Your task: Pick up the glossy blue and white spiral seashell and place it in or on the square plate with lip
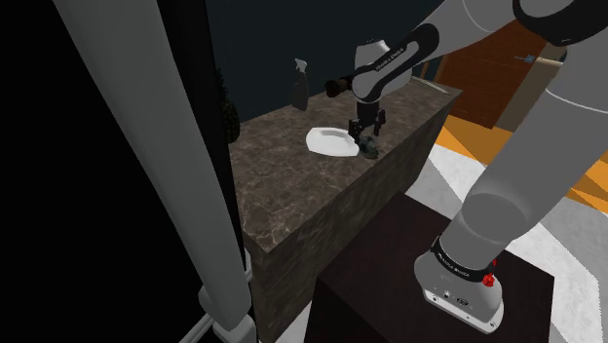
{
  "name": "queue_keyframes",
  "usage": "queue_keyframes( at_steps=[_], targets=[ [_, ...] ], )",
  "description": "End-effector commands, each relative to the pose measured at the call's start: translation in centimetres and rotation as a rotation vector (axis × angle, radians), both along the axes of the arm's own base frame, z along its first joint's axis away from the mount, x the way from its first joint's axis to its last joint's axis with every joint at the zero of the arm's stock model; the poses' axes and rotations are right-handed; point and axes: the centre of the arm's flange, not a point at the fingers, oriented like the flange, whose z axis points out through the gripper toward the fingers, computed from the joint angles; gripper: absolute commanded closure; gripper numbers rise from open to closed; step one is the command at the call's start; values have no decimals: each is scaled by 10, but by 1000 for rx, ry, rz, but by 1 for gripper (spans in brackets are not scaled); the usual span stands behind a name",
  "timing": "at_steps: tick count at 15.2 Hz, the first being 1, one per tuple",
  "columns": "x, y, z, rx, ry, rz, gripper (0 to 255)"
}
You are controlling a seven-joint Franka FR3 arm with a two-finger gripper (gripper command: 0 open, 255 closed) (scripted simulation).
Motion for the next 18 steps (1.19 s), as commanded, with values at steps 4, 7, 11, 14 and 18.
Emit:
queue_keyframes(
  at_steps=[4, 7, 11, 14, 18],
  targets=[
    [29, -15, -6, -48, 36, -97, 0],
    [26, -18, -22, -48, 36, -97, 0],
    [24, -21, -35, -48, 36, -97, 0],
    [24, -21, -35, -48, 36, -97, 0],
    [24, -21, -35, -48, 36, -97, 255]
  ],
)
